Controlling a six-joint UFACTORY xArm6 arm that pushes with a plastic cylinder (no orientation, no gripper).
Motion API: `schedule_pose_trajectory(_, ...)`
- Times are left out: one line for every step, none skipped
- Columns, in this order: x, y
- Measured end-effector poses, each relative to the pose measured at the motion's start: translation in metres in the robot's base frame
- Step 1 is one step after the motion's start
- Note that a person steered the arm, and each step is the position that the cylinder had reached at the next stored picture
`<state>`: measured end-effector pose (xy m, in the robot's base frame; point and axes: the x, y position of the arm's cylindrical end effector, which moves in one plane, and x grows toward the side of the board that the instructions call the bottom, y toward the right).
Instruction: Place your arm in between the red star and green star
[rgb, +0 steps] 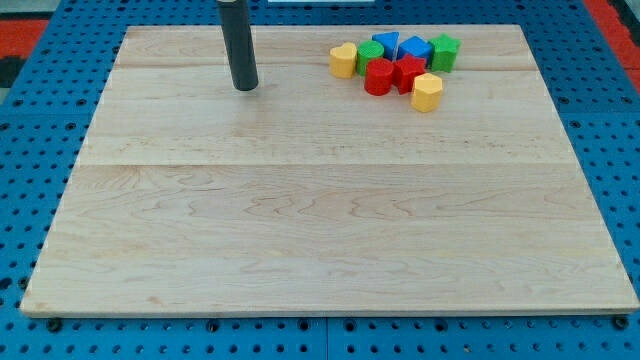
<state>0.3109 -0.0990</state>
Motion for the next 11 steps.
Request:
schedule_pose_trajectory(0.001,0.0)
schedule_pose_trajectory(0.008,0.021)
schedule_pose_trajectory(0.08,0.087)
schedule_pose_trajectory(0.147,0.176)
schedule_pose_trajectory(0.119,0.287)
schedule_pose_trajectory(0.033,0.336)
schedule_pose_trajectory(-0.035,0.326)
schedule_pose_trajectory(-0.038,0.289)
schedule_pose_trajectory(-0.025,0.255)
schedule_pose_trajectory(-0.022,0.206)
schedule_pose_trajectory(0.001,0.176)
